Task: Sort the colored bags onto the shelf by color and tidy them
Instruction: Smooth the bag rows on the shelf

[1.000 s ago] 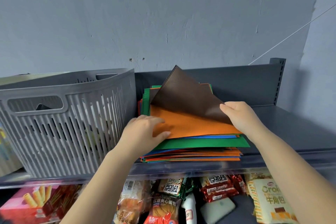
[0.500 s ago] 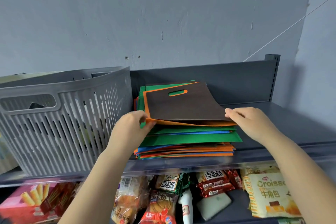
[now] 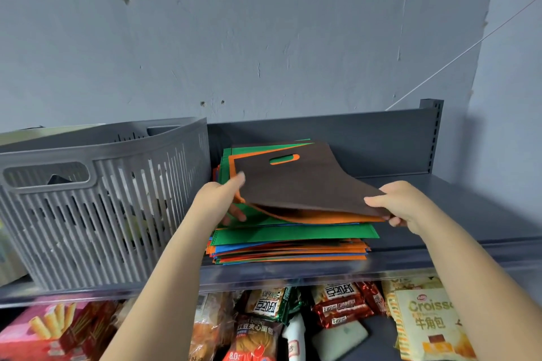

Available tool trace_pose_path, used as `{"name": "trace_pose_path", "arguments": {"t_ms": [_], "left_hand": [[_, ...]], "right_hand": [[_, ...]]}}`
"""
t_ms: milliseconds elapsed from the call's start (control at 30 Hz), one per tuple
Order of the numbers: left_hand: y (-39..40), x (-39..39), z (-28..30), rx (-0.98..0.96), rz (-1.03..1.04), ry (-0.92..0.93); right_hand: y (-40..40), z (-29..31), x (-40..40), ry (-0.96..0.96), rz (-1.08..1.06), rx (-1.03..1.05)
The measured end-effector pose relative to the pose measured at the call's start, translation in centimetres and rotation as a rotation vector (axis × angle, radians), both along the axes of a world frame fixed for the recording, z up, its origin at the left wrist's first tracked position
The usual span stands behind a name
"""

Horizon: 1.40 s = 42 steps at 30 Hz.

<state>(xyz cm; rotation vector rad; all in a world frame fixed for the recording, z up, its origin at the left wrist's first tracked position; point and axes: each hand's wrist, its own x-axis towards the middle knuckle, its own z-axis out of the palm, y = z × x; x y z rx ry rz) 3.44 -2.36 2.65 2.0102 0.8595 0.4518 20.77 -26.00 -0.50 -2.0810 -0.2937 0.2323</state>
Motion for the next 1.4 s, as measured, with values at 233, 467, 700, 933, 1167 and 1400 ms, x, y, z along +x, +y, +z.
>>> {"name": "trace_pose_path", "arguments": {"t_ms": [233,467,700,933,1167,1400], "left_hand": [[-0.6,-1.7,-2.3,0.242,-0.065,-0.06],[0.4,-4.8,-5.0,0.234,0.025,-0.468],[0.0,-7.7,-7.8,0.019,0.054,-0.771],[-0.6,-10.6,-9.8,-0.11,-0.052,-0.864],[-2.3,-11.9,-11.4,-0.381,-0.197,-0.943],[-5.6,-11.2,-14.6,-0.723,-0.334,-0.884]], "right_hand": [[-1.5,-1.5,-1.2,-0.212,-0.09,0.19],[-2.8,-4.0,-4.7,-0.062,-0.174,0.583],[-5.2,-7.5,-10.0,0.053,-0.163,1.017],[-8.0,-10.7,-16.7,0.13,-0.198,1.393],[-10.4,-10.8,-24.8,0.139,0.023,1.67],[-13.0,-12.0,-32.6,-0.085,-0.438,1.394]]}}
